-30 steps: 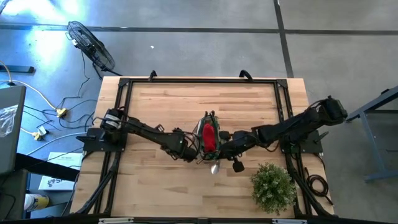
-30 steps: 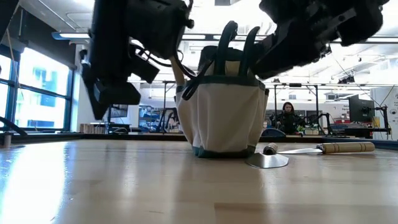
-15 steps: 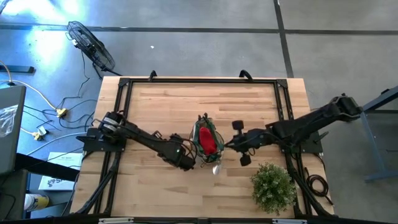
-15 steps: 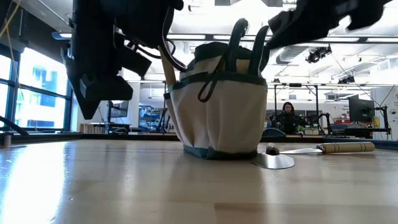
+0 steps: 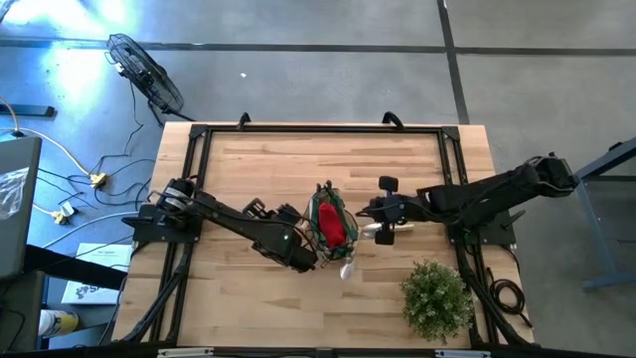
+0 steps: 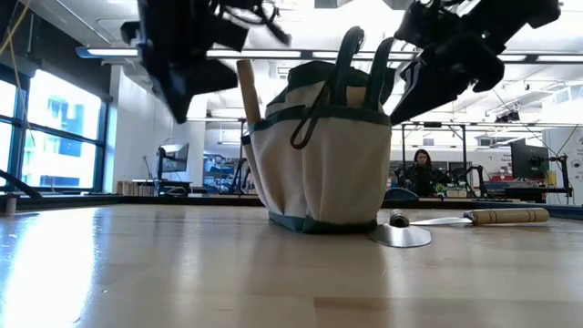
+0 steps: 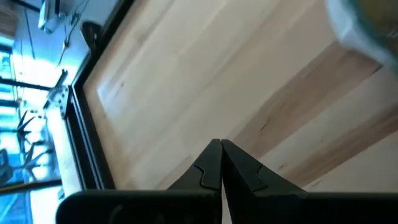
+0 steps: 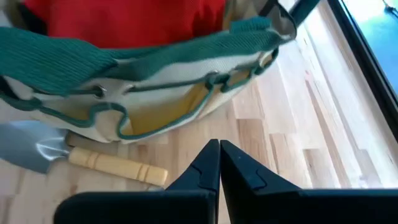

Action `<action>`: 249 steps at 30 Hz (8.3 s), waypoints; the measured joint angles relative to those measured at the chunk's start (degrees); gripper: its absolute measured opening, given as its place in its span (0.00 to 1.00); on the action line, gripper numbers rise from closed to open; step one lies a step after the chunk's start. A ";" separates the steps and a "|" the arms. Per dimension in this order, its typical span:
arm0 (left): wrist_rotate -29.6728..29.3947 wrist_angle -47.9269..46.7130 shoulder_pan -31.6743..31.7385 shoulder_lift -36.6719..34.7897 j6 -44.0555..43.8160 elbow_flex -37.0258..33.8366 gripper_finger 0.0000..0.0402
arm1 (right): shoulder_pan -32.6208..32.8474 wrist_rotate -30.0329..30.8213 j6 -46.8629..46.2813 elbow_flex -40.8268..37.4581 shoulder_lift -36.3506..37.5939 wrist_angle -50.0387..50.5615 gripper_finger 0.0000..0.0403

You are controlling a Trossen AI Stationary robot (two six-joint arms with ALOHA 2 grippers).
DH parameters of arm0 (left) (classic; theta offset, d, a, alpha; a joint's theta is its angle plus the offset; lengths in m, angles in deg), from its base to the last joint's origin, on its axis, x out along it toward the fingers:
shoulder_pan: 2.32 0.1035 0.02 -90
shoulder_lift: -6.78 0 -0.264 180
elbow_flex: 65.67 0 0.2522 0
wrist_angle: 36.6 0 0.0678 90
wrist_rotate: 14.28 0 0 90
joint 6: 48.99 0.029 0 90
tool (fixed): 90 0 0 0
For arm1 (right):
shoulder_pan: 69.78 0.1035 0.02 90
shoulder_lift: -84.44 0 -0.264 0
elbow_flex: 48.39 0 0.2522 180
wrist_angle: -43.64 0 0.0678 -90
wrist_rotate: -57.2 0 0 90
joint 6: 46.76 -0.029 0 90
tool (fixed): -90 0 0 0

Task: Pick & Place Garden tools in Gardening bag
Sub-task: Adjust the green gardening bag, then put the right brown trowel into the green gardening bag

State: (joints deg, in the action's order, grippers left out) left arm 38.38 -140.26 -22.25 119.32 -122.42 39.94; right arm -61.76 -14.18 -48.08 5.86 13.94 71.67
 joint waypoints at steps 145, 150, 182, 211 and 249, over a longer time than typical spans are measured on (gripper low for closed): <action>-16.66 32.78 -20.96 -17.87 2.65 -17.61 0.00 | -6.28 -17.45 -10.60 -4.00 1.99 25.71 0.51; -16.86 32.84 -20.96 -17.87 2.66 -17.61 0.00 | -6.28 -17.33 -9.15 -4.00 -1.64 25.52 0.51; -17.24 33.57 -20.96 -17.82 2.47 -17.61 0.00 | -3.50 -18.59 -4.60 -3.98 -7.36 25.02 0.51; -17.23 41.39 -20.98 -17.74 2.44 -22.94 0.00 | -3.44 -16.68 -1.86 -3.89 -13.74 21.87 0.12; -20.16 43.53 -20.96 -17.78 2.13 -22.97 0.00 | 11.09 -15.45 0.54 -4.18 18.27 -1.18 0.12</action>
State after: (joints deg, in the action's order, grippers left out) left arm 18.22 -96.73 -43.21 101.54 -120.29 16.97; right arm -50.67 -29.63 -47.54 1.69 32.21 70.49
